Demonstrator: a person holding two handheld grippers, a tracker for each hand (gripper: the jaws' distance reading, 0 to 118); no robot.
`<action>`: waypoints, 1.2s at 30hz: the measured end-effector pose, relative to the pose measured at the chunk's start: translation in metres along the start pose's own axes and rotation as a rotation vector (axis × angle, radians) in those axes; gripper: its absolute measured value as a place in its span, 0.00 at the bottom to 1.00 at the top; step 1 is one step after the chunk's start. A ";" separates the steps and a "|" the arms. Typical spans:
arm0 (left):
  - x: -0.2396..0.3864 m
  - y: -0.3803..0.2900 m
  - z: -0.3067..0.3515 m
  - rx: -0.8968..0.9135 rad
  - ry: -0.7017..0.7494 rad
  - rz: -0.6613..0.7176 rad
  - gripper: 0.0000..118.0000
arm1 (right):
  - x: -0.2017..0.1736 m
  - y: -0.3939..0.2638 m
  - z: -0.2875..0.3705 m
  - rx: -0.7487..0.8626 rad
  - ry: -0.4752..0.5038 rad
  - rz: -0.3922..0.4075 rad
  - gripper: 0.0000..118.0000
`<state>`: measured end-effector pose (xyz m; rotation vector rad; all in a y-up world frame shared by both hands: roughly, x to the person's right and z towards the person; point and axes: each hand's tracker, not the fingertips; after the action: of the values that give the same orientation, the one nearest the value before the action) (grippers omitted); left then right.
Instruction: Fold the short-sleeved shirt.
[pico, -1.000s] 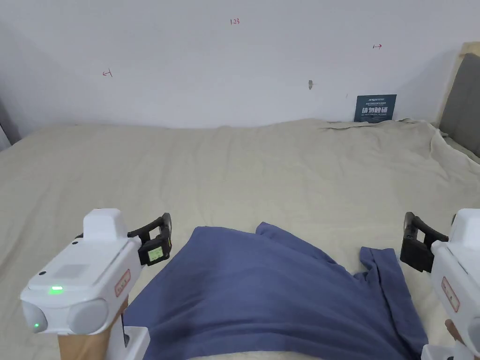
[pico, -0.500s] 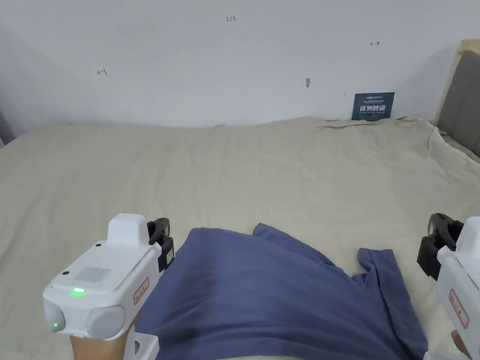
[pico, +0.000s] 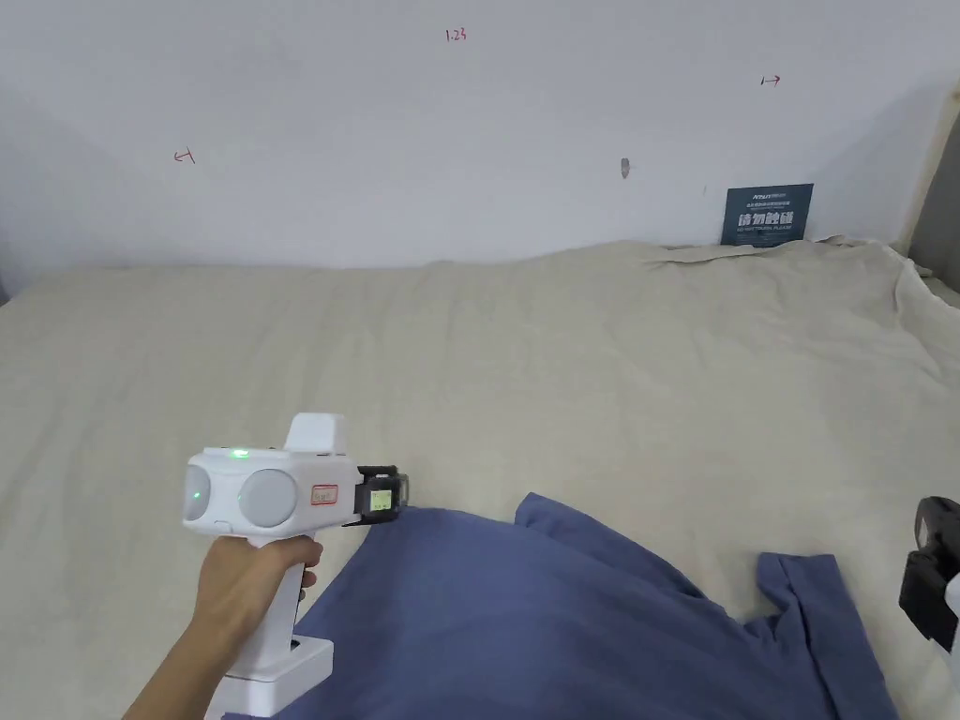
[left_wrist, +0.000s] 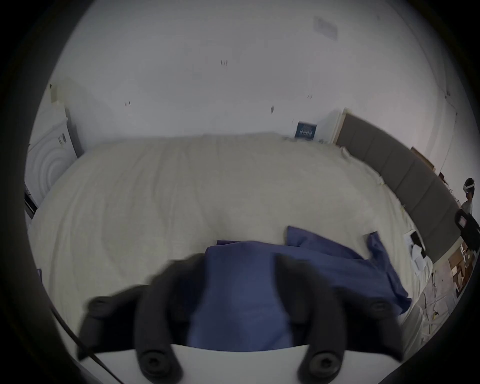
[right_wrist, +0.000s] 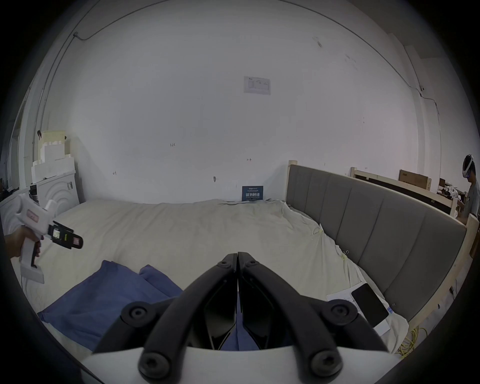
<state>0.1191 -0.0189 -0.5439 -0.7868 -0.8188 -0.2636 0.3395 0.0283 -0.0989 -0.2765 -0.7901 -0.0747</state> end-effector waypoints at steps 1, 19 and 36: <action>-0.002 0.006 -0.016 -0.033 0.003 -0.012 0.74 | 0.000 -0.001 -0.006 -0.009 -0.003 0.002 0.00; 0.013 -0.006 -0.171 -0.274 0.056 -0.106 0.19 | 0.004 -0.027 -0.057 -0.133 -0.047 -0.008 0.00; 0.019 -0.001 -0.061 -0.082 -0.038 -0.120 0.01 | 0.025 -0.078 -0.163 -0.561 -0.003 -0.045 0.78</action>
<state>0.1648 -0.0615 -0.5554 -0.8229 -0.8971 -0.3915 0.4566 -0.0908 -0.1733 -0.7898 -0.7675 -0.3409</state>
